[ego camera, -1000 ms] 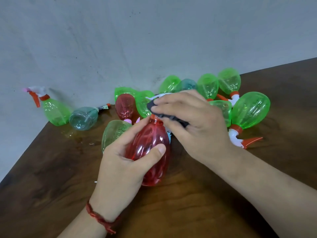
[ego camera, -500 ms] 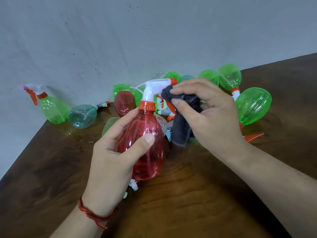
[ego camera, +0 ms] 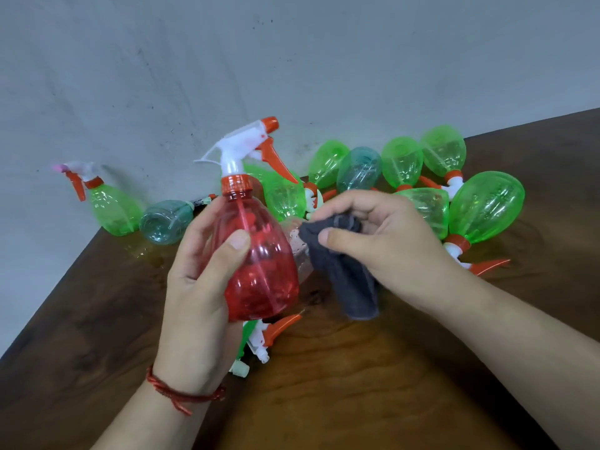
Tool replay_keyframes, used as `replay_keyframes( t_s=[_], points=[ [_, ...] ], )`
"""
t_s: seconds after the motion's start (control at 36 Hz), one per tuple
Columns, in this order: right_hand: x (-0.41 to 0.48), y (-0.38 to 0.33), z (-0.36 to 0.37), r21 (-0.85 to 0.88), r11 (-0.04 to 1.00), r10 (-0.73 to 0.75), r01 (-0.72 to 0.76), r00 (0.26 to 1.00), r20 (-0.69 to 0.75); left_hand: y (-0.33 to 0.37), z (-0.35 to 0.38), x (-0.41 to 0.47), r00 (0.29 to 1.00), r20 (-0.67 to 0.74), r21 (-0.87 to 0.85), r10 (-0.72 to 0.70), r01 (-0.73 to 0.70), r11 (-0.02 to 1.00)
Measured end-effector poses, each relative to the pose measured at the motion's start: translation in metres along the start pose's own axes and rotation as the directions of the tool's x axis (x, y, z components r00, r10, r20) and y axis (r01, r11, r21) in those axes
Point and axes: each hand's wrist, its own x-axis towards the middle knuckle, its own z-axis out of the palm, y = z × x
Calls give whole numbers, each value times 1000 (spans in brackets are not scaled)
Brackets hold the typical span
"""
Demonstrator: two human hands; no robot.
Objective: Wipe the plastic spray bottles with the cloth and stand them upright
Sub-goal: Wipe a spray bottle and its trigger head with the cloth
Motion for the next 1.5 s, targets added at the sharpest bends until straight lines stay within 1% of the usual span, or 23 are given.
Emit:
replay_keyframes(
  t_s=[0.08, 0.14, 0.19, 0.22, 0.28, 0.36, 0.47, 0.53, 0.61, 0.69, 0.75, 0.83, 0.89, 0.94, 1.0, 1.06, 1.11, 1.17, 1.22, 1.28, 1.31, 1.42, 1.5],
  points=[
    [-9, -1, 11, 12, 998, 60, -62, 990, 127, 1, 1, -1, 1000, -23, -40, 7, -8, 999],
    [-12, -1, 15, 74, 991, 103, -115, 983, 155, 2, 2, 0, 998, -58, -54, 11, -14, 998],
    [-15, -1, 17, 143, 977, 136, -160, 978, 160, 2, 0, 1, 995, -99, -31, 22, -26, 999],
    [-15, 0, 17, 157, 974, 142, -166, 978, 155, 1, -1, 2, 993, -115, 7, 38, -37, 999],
    [-15, 1, 17, 123, 981, 136, -151, 983, 126, -4, -4, 4, 987, -131, 118, 91, -75, 990],
    [-13, 2, 16, 79, 988, 129, -136, 988, 83, -7, -7, 6, 982, -120, 287, 147, -107, 952],
    [-15, -1, 16, 46, 993, 110, -112, 993, 47, -6, -9, 8, 991, -108, 349, 76, -34, 936],
    [-16, -2, 18, 24, 995, 99, -100, 995, 19, -4, -9, 8, 989, -143, 338, 28, 22, 941],
    [-18, -6, 21, -1, 997, 77, -77, 997, 14, -6, -6, 3, 986, -155, 243, -64, 101, 965],
    [-23, -10, 26, 13, 999, 36, -38, 995, 89, -6, 2, -1, 989, -129, 216, -78, 104, 971],
    [-25, -13, 27, 25, 1000, 6, -8, 995, 96, -7, 2, 0, 989, -127, 185, -72, 95, 978],
    [-21, -16, 23, 38, 998, -42, 43, 999, -17, -4, -3, 5, 987, -119, 63, -108, 116, 991],
    [-18, -13, 19, 18, 999, -36, 37, 996, -83, -2, -5, 7, 992, -66, 45, -107, 110, 993],
    [-18, -9, 20, 4, 1000, -10, 10, 997, -77, -1, -4, 6, 994, 0, 41, -109, 109, 993],
    [-20, -5, 24, -16, 1000, -12, 11, 999, -47, -1, -3, 4, 992, 31, 48, -126, 125, 991],
    [-23, -3, 28, -17, 999, -32, 31, 999, -35, 0, -1, 3, 991, 20, 67, -130, 128, 989],
    [-25, -3, 29, -14, 999, -34, 34, 999, -36, 1, 0, 3, 994, -16, 128, -110, 111, 986],
    [-26, -3, 30, -26, 999, -36, 35, 998, -44, 2, 3, 1, 996, -44, 212, -78, 86, 973],
    [-27, -3, 30, -32, 998, -47, 46, 997, -57, 3, 5, -3, 998, -61, 288, -11, 28, 957],
    [-27, -4, 31, -36, 997, -71, 68, 994, -82, 4, 4, -5, 998, -31, 332, 55, -42, 942],
    [-27, -5, 30, -37, 996, -82, 79, 992, -94, 4, 3, -5, 998, -6, 343, 65, -59, 938],
    [-27, -7, 29, -16, 992, -123, 122, 988, -96, 4, -1, -5, 993, 66, 330, 98, -114, 937],
    [-25, -6, 29, 23, 991, -132, 135, 987, -86, 4, -3, -3, 993, 66, 249, 96, -109, 962]
  ],
)
